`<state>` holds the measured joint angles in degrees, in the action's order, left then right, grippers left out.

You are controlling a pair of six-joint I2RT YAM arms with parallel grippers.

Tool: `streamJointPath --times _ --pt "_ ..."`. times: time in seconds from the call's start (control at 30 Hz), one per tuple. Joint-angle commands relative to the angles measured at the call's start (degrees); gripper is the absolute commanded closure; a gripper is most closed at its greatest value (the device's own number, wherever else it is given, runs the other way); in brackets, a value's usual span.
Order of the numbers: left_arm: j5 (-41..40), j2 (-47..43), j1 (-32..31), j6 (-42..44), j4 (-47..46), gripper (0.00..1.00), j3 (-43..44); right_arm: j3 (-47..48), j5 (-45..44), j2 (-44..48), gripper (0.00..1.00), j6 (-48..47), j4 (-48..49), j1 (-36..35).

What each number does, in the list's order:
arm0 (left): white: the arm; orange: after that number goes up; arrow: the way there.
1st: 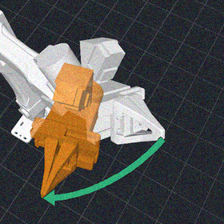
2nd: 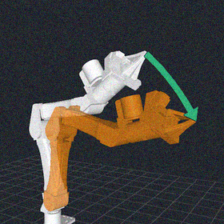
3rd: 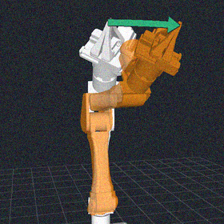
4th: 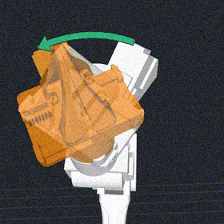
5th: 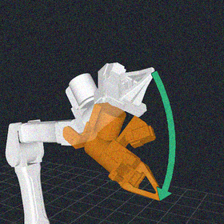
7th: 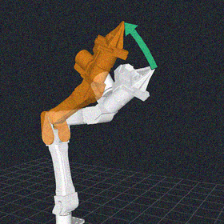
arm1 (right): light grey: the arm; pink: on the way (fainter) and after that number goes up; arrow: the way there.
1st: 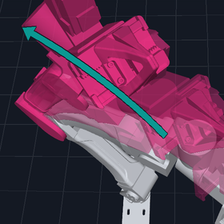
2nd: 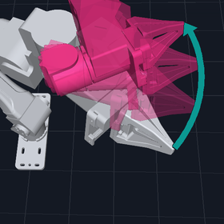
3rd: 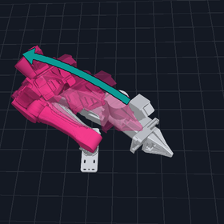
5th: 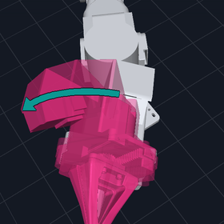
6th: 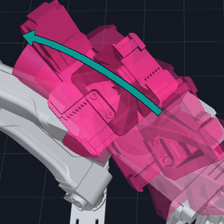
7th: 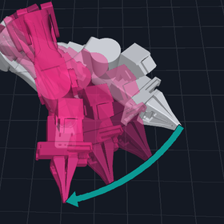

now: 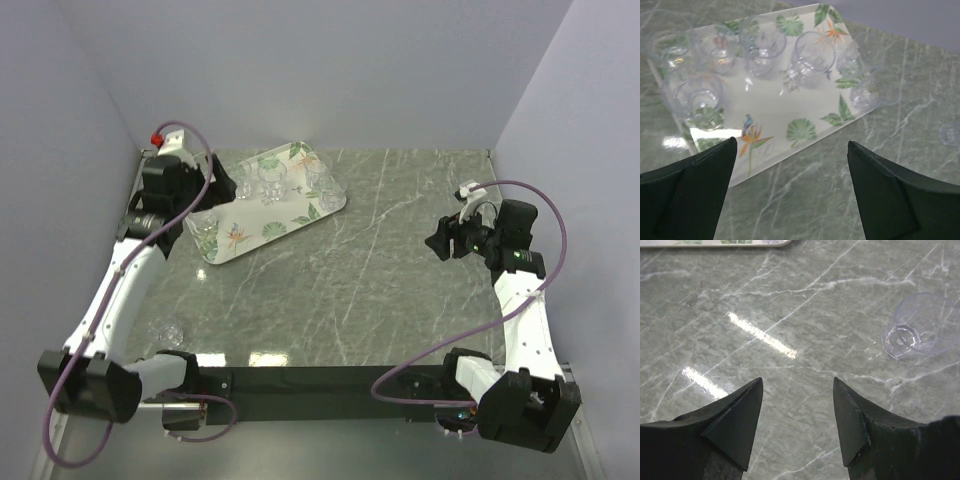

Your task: Place the glasses into the tray

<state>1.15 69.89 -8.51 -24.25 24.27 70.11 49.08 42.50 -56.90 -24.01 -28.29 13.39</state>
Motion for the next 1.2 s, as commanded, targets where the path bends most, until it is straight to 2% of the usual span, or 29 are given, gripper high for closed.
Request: streamJointPath --times 0.0,0.23,0.47,0.87,1.17 --pt "-4.83 -6.59 0.07 2.80 -3.35 0.02 -6.97 1.80 -0.22 -2.42 0.35 -1.74 0.09 0.50" --pt "-6.60 -14.86 -0.01 5.70 -5.90 0.02 -17.63 9.18 -5.40 -10.23 0.35 -2.63 -3.96 0.41" --pt "-3.17 -16.63 -0.01 5.35 -5.90 0.01 -18.25 13.76 -12.17 -15.07 0.35 3.61 0.15 0.41" --pt "-2.73 -16.71 -0.01 5.35 -5.90 0.01 -18.34 21.76 -24.91 -23.95 0.35 12.22 4.12 0.41" --pt "-2.64 -16.19 -0.01 5.44 -5.90 0.01 -18.25 29.75 -34.76 -31.59 0.36 17.32 1.75 0.41"
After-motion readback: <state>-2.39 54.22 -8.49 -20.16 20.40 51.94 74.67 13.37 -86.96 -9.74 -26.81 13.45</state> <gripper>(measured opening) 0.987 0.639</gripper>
